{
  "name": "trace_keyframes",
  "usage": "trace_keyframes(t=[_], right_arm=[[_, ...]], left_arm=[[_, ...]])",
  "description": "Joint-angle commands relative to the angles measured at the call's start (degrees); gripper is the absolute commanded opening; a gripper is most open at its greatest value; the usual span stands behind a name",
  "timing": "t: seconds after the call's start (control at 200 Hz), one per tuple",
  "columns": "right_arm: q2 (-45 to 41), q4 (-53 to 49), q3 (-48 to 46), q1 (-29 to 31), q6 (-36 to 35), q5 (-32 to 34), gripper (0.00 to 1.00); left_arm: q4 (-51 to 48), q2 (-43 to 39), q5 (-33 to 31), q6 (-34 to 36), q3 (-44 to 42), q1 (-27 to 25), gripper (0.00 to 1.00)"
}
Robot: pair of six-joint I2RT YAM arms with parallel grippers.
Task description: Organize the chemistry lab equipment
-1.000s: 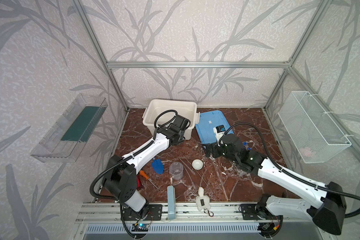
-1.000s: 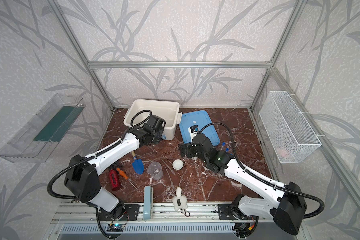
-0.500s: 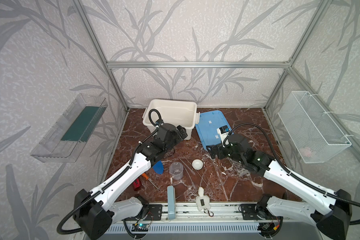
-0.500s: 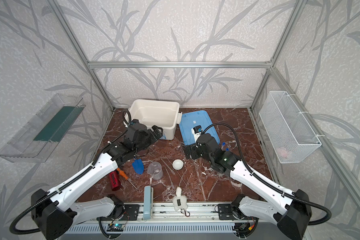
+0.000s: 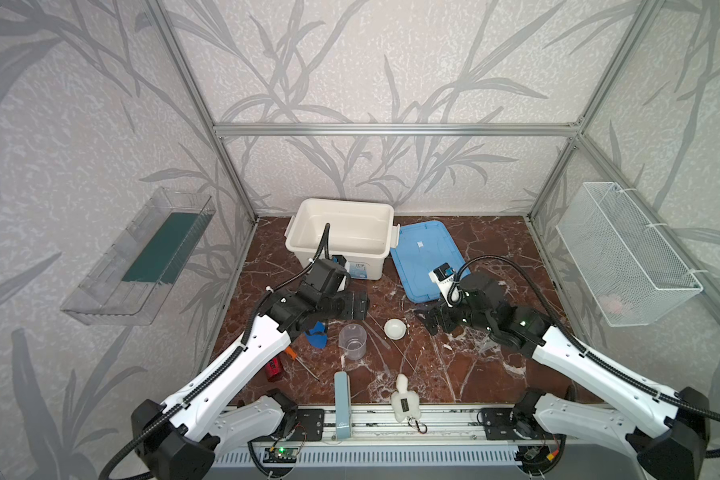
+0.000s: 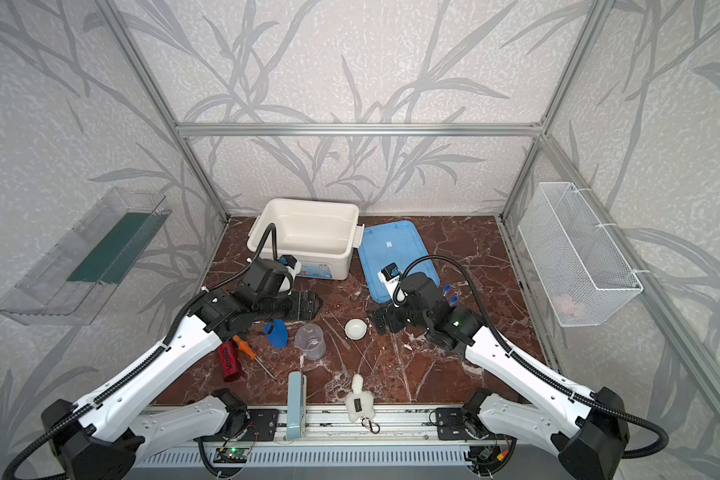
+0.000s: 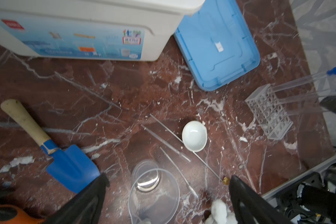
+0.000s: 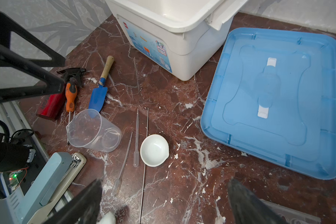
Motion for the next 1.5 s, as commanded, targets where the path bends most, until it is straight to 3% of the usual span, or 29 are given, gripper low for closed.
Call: trace_keyframes(t=[0.0,0.195,0.365,0.525,0.905,1.02,1.189,1.494], right_arm=[[0.0,1.9,-0.5,0.0,1.9,-3.2,0.99],[3.3,-0.9,2.5,0.5,2.1,-3.5,0.99],[4.5,-0.8,3.5,0.7,1.9,-4.0,0.99],[5.9,0.2,3.6,0.9,2.1,-3.3,0.99],[7.3,0.9,3.3,2.6,3.5,-2.2,0.99],[8.1,0.8,4.0,3.1,3.6,-1.7,0.99],[9.3,1.0,4.4,3.9,3.6,-1.4,0.99],[10.0,1.5,4.2,4.3,3.6,-0.8,0.99]], left_arm=[[-3.6,-1.3,1.2,1.3,-3.6,-0.4,0.99],[2.6,0.1,4.0,0.0,-7.7,-1.1,0.99],[2.3,1.5,0.3,-0.6,-9.1,-1.9,0.99],[2.3,5.1,4.0,1.6,-9.0,-2.6,0.99],[1.9,7.1,0.7,2.5,-11.0,-6.6,0.99],[1.0,8.8,-3.3,1.3,-10.3,-7.0,0.99],[0.5,9.0,-6.8,0.2,-10.0,-7.2,0.90],[4.8,11.2,-4.9,-1.2,-10.8,-7.4,0.88]])
